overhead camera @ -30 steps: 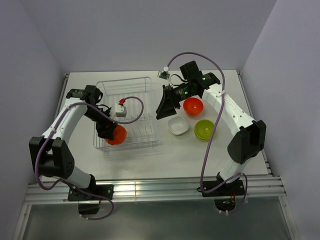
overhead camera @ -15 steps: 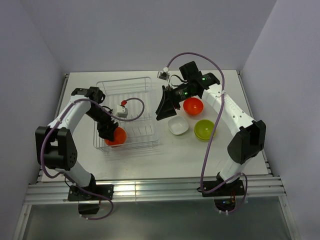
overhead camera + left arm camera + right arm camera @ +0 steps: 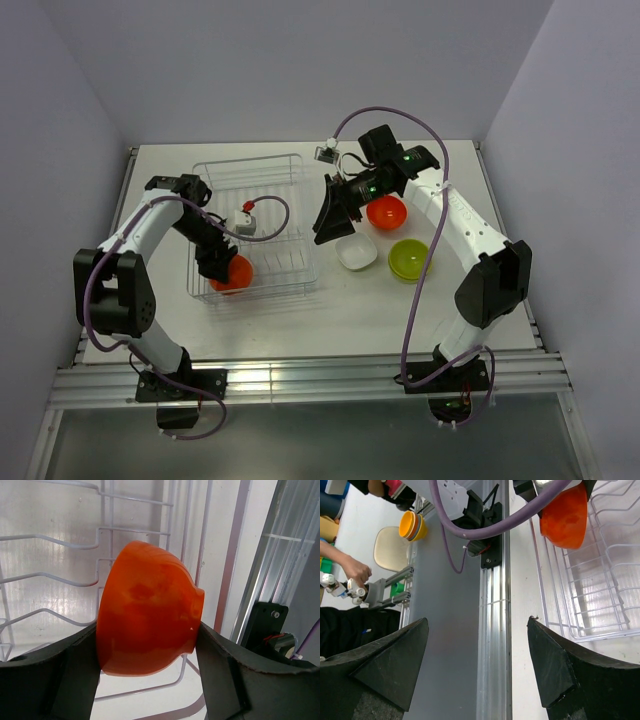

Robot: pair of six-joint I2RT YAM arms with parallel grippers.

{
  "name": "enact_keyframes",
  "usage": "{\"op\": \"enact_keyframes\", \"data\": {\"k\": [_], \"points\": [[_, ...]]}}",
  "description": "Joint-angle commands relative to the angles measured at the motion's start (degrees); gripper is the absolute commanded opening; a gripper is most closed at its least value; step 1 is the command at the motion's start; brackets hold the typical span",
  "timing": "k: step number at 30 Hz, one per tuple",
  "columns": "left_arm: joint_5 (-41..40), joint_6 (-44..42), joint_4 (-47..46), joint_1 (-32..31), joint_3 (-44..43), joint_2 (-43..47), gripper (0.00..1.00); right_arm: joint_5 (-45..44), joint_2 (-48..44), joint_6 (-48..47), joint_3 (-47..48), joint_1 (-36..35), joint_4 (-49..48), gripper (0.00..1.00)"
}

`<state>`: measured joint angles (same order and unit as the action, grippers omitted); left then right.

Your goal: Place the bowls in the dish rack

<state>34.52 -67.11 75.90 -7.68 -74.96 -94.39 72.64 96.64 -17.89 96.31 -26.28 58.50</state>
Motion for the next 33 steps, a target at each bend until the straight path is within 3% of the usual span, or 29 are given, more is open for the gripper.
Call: {"op": "enact_keyframes", "data": {"k": [1, 2, 7, 27, 33], "points": [[0.46, -1.27, 1.45, 0.21, -1.86, 0.35, 0.76, 0.48, -1.54, -1.53, 0.89, -0.44, 1.00, 0.87], [0.37, -0.92, 1.36, 0.21, -1.77, 0.61, 0.85, 0.48, -1.63, -1.45, 0.81, -0.44, 0.83, 0.87], [0.02, -0.92, 1.01, 0.21, -1.42, 1.14, 0.91, 0.57, -1.63, -1.71, 0.81, -0.35, 1.00, 0.87], [-0.07, 3.91, -5.67, 0.39, -5.46, 5.88, 0.99, -3.99, -4.53, -0.04, -0.60, -0.17, -1.19, 0.87], [2.91, 9.71, -10.67, 0.56, -9.06, 10.62, 1.00, -9.87, -6.11, 3.47, -1.74, 3.16, -4.27, 0.80]]}}
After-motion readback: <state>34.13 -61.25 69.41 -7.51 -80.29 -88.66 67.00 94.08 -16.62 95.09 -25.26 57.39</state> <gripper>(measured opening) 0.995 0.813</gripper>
